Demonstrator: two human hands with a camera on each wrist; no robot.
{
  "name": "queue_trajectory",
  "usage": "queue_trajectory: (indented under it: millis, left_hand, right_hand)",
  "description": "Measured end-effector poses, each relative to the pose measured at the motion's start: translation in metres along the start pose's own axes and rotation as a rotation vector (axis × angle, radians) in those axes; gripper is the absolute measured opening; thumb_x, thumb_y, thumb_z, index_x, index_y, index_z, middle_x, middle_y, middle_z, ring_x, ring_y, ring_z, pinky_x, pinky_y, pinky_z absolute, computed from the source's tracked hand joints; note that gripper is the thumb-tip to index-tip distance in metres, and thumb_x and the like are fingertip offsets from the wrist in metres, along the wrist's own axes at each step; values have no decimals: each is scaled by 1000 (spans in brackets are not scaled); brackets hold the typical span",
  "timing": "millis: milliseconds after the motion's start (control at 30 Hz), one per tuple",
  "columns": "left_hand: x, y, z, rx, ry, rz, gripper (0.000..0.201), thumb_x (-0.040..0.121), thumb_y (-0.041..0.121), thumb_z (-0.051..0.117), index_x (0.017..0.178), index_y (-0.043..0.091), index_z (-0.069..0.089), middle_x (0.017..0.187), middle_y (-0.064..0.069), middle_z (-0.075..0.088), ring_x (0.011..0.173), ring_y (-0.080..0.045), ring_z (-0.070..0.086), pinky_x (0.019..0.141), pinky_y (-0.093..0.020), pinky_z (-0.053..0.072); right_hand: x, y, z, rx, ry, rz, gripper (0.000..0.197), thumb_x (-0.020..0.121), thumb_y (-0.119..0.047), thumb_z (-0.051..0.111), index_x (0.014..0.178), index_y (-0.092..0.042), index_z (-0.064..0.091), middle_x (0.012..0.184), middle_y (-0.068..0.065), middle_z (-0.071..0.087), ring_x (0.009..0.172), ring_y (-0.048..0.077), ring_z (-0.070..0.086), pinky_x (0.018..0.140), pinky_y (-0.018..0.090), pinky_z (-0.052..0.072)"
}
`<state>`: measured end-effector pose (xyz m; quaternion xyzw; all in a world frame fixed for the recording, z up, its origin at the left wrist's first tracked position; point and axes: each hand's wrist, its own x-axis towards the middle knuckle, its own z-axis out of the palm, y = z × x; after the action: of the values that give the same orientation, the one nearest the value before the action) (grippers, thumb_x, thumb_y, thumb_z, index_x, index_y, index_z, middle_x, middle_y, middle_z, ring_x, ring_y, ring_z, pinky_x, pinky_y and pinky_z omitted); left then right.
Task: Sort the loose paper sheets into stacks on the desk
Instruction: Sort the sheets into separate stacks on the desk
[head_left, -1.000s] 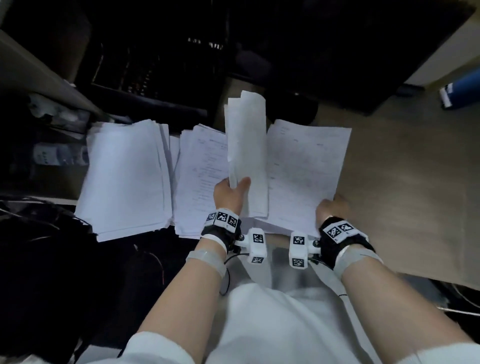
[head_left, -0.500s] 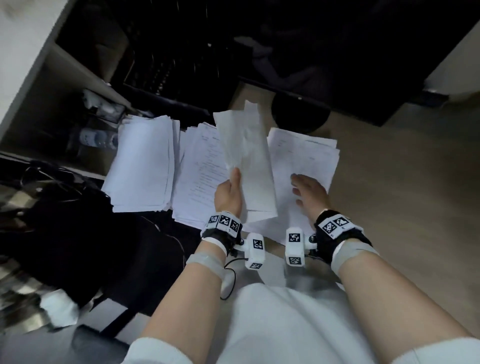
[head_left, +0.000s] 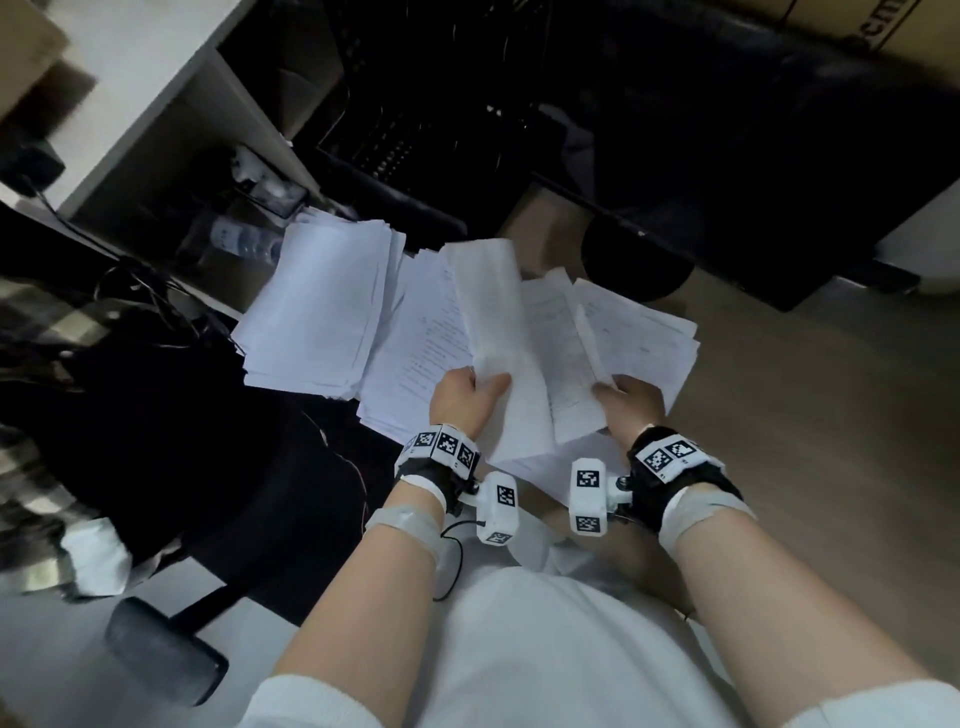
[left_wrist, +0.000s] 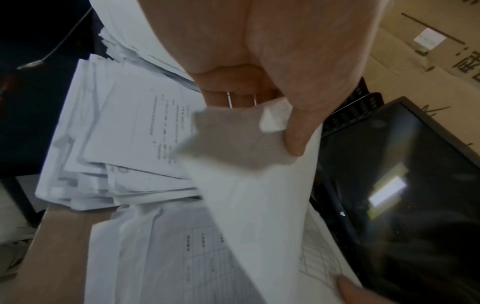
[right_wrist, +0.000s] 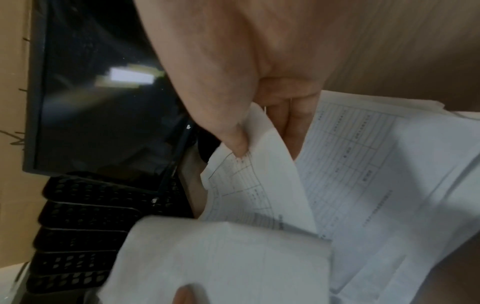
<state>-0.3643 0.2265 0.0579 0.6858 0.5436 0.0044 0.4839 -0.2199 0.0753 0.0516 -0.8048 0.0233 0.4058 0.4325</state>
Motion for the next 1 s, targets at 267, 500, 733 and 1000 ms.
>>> queue_trajectory:
  millis: [267, 500, 733, 1000]
  left_hand:
    - [13, 4, 24, 103, -171, 48, 54, 84, 65, 59, 80, 12, 67, 82, -6, 69, 84, -29, 67, 74, -39, 50]
    - [18, -2, 58, 227, -400, 9, 66, 97, 67, 25, 116, 25, 72, 139, -2, 59, 126, -23, 53, 110, -38, 35]
    - [30, -17, 77, 382, -320, 81, 19, 94, 28, 56, 101, 17, 69, 115, -10, 60, 106, -25, 56, 97, -36, 41]
    - [45, -7, 87, 199, -309, -219, 94, 76, 41, 68, 155, 12, 25, 158, -11, 31, 142, -30, 36, 115, -46, 33]
  right_hand:
    - [4, 62, -7, -25, 159, 231, 21, 80, -22, 57, 69, -5, 62, 76, 16, 66, 68, 28, 64, 66, 38, 56]
    - [10, 97, -10, 10, 124, 318, 21, 82, -18, 60, 65, -7, 64, 72, 12, 66, 72, 31, 64, 69, 40, 53]
    - [15, 104, -20, 18, 113, 475, 30, 72, -36, 56, 69, -8, 68, 79, 10, 73, 71, 26, 64, 69, 36, 51]
    - [50, 85, -11, 90, 196, 415, 110, 58, -71, 68, 143, -7, 40, 139, 11, 52, 120, 33, 54, 101, 49, 46]
